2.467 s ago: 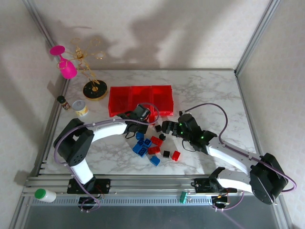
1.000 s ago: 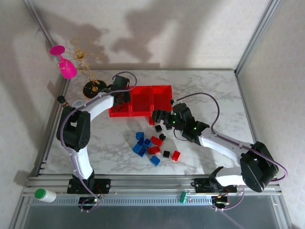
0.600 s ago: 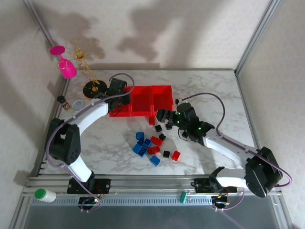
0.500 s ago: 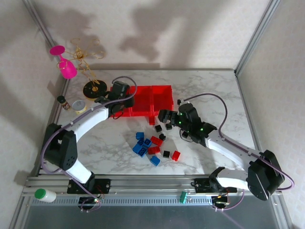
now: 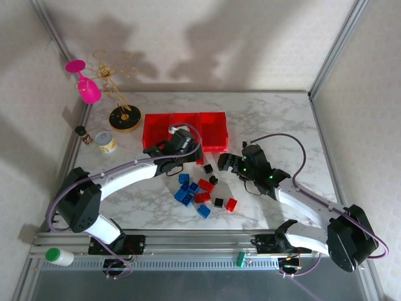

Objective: Sort the legos into containers by color
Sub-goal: Pick up the lego from the center of the table.

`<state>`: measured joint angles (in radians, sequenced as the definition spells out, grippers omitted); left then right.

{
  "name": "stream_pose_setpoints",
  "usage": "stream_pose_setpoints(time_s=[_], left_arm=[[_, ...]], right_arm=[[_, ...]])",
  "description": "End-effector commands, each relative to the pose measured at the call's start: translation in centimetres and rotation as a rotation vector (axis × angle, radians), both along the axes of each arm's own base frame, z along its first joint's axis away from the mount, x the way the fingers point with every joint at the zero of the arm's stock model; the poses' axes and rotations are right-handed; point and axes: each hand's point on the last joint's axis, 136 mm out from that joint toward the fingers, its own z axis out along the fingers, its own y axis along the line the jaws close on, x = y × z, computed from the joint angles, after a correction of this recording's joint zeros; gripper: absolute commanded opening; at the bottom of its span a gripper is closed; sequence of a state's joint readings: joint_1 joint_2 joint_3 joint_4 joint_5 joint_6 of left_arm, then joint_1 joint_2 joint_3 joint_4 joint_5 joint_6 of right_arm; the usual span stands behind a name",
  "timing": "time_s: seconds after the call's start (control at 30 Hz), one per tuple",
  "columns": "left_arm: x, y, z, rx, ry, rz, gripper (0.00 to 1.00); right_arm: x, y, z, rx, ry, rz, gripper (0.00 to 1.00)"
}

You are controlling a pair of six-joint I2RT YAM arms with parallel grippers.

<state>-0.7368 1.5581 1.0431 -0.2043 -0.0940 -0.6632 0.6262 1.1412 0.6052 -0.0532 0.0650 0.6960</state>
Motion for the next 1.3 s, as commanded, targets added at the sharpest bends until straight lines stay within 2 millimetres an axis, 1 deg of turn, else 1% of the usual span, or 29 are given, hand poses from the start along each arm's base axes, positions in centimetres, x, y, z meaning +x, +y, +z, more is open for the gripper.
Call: stream_pose_setpoints(time_s=[0.0,0.13,0.23,0.37,0.47,0.63,0.87,1.0,1.27], left_arm=[[0.4,-0.8,-1.4,-0.002,0.013,0.057,0.68],[0.5,-2.5,-2.6,0.03,0.013,0.047,0.69],[1.0,-2.3,-4.1,0.105,0.014,0.08,0.68],[1.7,-2.8,-5.4,0.142,0.022,0.081,0.66],[2.3,-2.7,-6.4,0.185,0.026,0.094,0.65],[3.1,-3.1,-7.1,0.207,0.025,0.098,0.63],[3.1,-2.9,-9.1,0.252,0.052,0.094,0.58],[3.2,-2.8,-9.6,0.264,0.054,0.1,0.55],[3.3,-2.7,-10.4,0.287,0.061,0.093,0.43]], right_arm=[[0.2,0.2,-0.4,0.025,0.008,0.002,0.99],[0.6,-0.2,-0.6,0.036,0.004,-0.01,0.99],[0.9,-0.4,-0.4,0.061,0.004,-0.018,0.99],[1.0,-0.5,-0.3,0.07,0.003,-0.02,0.99],[1.1,-0.5,-0.4,0.07,0.005,-0.019,0.99],[1.1,-0.4,-0.6,0.073,0.01,-0.019,0.99],[1.1,-0.5,-0.8,0.071,0.016,-0.021,0.99],[1.2,-0.3,-0.8,0.077,0.02,-0.018,0.99],[1.2,-0.4,-0.9,0.074,0.023,-0.021,0.99]])
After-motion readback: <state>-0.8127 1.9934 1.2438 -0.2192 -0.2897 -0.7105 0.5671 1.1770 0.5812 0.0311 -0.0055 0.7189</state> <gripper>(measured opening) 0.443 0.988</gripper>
